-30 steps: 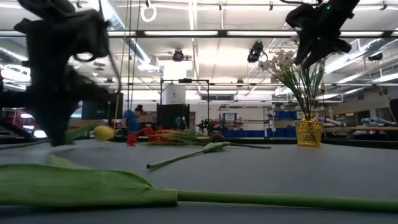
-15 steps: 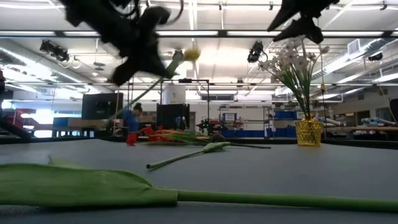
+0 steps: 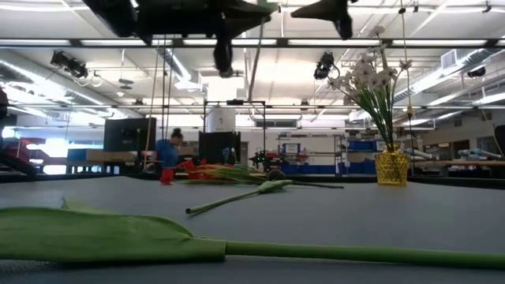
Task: Sort flowers into vase by color
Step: Put the yellow flower into the yellow vase
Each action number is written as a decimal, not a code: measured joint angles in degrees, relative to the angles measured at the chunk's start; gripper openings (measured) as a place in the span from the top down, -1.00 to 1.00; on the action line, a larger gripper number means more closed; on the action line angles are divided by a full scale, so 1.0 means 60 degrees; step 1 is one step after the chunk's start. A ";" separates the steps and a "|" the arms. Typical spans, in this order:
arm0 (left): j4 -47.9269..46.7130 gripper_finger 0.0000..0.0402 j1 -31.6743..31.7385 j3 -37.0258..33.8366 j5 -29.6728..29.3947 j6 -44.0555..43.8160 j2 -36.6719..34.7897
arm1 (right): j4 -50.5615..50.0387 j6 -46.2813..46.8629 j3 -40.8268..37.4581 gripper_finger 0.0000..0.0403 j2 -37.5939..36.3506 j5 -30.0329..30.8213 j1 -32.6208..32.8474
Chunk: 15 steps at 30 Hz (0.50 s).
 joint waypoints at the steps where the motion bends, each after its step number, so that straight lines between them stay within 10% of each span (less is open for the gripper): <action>1: -0.0012 0.88 0.0000 0.0179 0.0258 0.0100 0.0137 | 0.0297 -0.0035 0.0000 0.02 0.0179 -0.0002 0.0025; 15: -0.1394 0.88 0.0365 0.1586 0.2148 0.0895 0.0672 | 0.1430 -0.0469 -0.0011 0.10 0.0357 -0.0471 0.0231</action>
